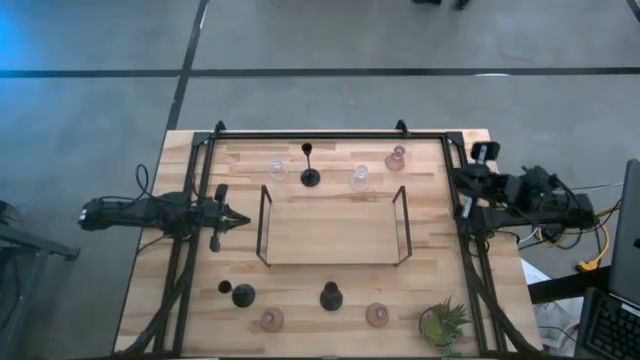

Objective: Pick & Place candle stick holders
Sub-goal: Put the top black candle holder on the shelf

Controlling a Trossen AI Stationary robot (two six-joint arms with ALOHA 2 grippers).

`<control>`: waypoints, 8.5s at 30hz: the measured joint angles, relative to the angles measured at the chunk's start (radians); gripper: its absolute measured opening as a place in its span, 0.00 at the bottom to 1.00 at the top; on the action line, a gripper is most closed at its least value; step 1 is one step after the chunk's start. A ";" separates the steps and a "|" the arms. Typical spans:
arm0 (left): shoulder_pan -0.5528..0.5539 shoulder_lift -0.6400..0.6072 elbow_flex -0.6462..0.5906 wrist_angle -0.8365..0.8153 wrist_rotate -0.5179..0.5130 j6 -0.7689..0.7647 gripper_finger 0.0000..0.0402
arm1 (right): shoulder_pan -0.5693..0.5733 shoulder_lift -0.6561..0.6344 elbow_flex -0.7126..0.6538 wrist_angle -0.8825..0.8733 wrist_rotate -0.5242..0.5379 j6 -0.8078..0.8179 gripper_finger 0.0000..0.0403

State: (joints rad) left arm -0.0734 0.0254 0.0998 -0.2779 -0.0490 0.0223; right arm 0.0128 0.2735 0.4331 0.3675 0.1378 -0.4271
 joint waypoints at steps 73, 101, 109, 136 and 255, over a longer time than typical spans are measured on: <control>0.000 0.000 0.000 0.000 0.000 0.000 0.07 | -0.491 1.609 0.908 -0.400 -0.501 0.133 0.40; 0.000 0.013 0.000 0.000 -0.004 0.000 0.07 | -0.488 1.713 1.003 -0.413 -0.504 0.161 0.04; 0.000 0.013 0.000 0.000 -0.004 0.000 0.07 | -0.485 1.500 1.003 -0.668 -0.536 0.113 0.03; 0.000 0.015 0.000 0.000 -0.004 0.000 0.07 | -0.251 1.050 0.689 -0.937 -0.611 0.172 0.03; 0.000 0.015 0.000 0.000 -0.003 0.000 0.07 | -0.323 0.729 0.409 -1.003 -0.309 0.419 0.62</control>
State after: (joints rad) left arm -0.0731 0.0402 0.0997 -0.2775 -0.0525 0.0223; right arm -0.3103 1.0020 0.8421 -0.6359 -0.1713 -0.0076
